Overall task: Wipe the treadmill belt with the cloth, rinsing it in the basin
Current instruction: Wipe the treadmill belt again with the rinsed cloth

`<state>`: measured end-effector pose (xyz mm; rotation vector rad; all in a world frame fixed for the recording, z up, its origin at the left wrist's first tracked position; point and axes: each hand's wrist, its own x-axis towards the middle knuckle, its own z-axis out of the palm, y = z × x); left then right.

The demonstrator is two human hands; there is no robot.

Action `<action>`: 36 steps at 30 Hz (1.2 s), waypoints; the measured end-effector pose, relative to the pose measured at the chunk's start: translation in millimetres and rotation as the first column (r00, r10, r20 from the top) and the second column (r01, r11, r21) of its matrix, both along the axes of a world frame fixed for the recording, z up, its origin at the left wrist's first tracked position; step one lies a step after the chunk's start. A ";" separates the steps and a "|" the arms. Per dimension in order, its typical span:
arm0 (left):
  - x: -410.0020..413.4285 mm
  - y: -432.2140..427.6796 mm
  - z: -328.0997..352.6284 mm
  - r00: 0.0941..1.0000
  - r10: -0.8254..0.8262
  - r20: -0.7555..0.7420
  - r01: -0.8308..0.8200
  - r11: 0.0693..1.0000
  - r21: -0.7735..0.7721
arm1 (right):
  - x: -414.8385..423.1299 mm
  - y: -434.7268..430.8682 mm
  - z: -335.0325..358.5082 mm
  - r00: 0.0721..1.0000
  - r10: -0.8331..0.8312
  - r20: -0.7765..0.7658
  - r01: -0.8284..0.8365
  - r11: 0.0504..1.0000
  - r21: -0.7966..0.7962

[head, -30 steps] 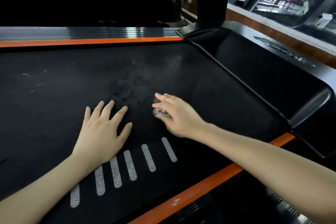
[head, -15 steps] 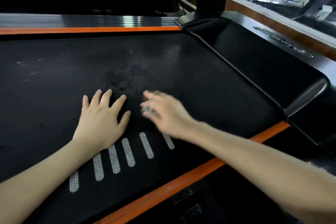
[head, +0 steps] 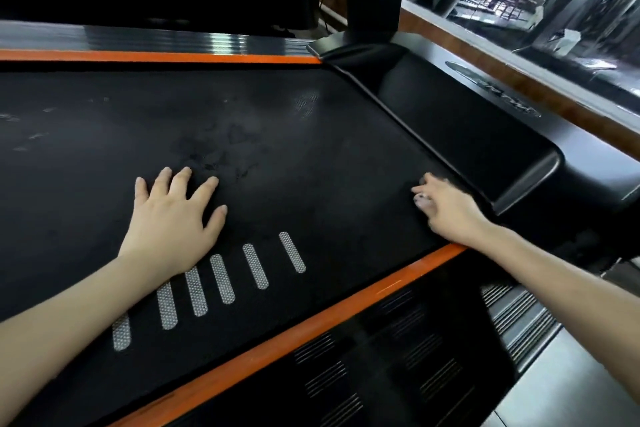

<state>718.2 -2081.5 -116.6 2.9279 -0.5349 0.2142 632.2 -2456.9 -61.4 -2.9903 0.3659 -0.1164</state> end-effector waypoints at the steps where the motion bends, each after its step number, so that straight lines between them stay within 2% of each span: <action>1: -0.2 -0.5 1.0 1.000 0.005 -0.010 -0.004 1.000 0.006 | -4.5 25.1 -1.0 0.998 0.069 0.003 -0.069 0.997 0.037; 4: -2.8 -1.7 4.7 0.999 0.006 -0.041 -0.006 1.000 0.003 | -19.9 110.5 -3.8 0.929 0.369 0.011 -0.366 0.918 0.151; 6: -4.1 -0.7 8.7 0.997 0.007 -0.074 -0.007 1.000 0.003 | -23.1 157.5 -6.5 0.860 0.510 -0.030 -0.492 0.843 0.217; 8: -3.0 2.4 14.0 0.994 0.001 -0.106 -0.003 1.000 -0.025 | -21.1 179.7 -2.3 0.830 0.556 -0.039 -0.519 0.798 0.307; 9: -1.9 4.9 17.9 0.993 -0.007 -0.120 -0.001 0.998 -0.069 | -19.0 181.8 4.7 0.831 0.555 0.013 -0.520 0.770 0.369; 11: 2.0 12.2 25.7 0.991 -0.025 -0.130 0.002 0.986 -0.169 | -11.1 172.8 18.1 0.858 0.466 0.216 -0.512 0.742 0.432; 13: 9.8 25.0 29.6 0.997 -0.009 -0.082 -0.008 0.980 -0.197 | -2.1 159.9 23.5 0.862 0.387 0.327 -0.482 0.825 0.295; 15: 20.6 41.6 28.7 0.998 0.040 -0.039 -0.046 0.987 -0.153 | 2.1 154.0 14.6 0.903 0.370 0.216 -0.389 0.920 0.047; 17: 30.6 58.4 25.3 0.994 0.096 -0.052 -0.100 0.992 -0.074 | 3.8 156.4 -5.8 0.945 0.324 0.052 -0.316 0.940 -0.127; 19: 39.8 71.8 20.6 0.987 0.140 -0.081 -0.139 0.990 0.017 | 10.2 157.0 -24.1 0.948 0.318 -0.013 -0.317 0.942 -0.112; 21: 45.9 78.7 15.1 0.982 0.152 -0.111 -0.142 0.986 0.090 | 19.7 146.2 -32.9 0.924 0.381 0.045 -0.380 0.925 -0.034; 24: 49.3 80.2 7.9 0.980 0.152 -0.130 -0.139 0.985 0.106 | 41.1 122.7 -34.2 0.798 0.587 0.134 -0.589 0.808 -0.031; 26: 50.6 79.0 4.6 0.982 0.157 -0.109 -0.144 0.983 0.118 | 75.4 112.0 -37.3 0.746 0.645 0.164 -0.647 0.761 -0.051; 28: 51.0 78.2 1.8 0.982 0.162 -0.093 -0.147 0.978 0.145 | 131.1 110.0 -46.1 0.810 0.560 0.174 -0.555 0.828 -0.081; 30: 51.4 78.9 -0.1 0.983 0.166 -0.085 -0.152 0.977 0.147 | 186.8 121.6 -55.6 0.906 0.389 0.165 -0.382 0.921 -0.075; 32: 51.0 78.8 -0.4 0.982 0.164 -0.089 -0.151 0.980 0.133 | 218.8 148.4 -53.7 0.945 0.280 0.170 -0.274 0.960 -0.058; 34: 50.5 77.7 -0.5 0.983 0.159 -0.087 -0.146 0.980 0.137 | 207.7 180.5 -43.3 0.877 0.428 0.219 -0.403 0.903 -0.149; 36: 50.7 77.5 -1.4 0.985 0.157 -0.073 -0.147 0.980 0.134 | 157.2 207.1 -38.1 0.675 0.664 0.320 -0.644 0.743 -0.184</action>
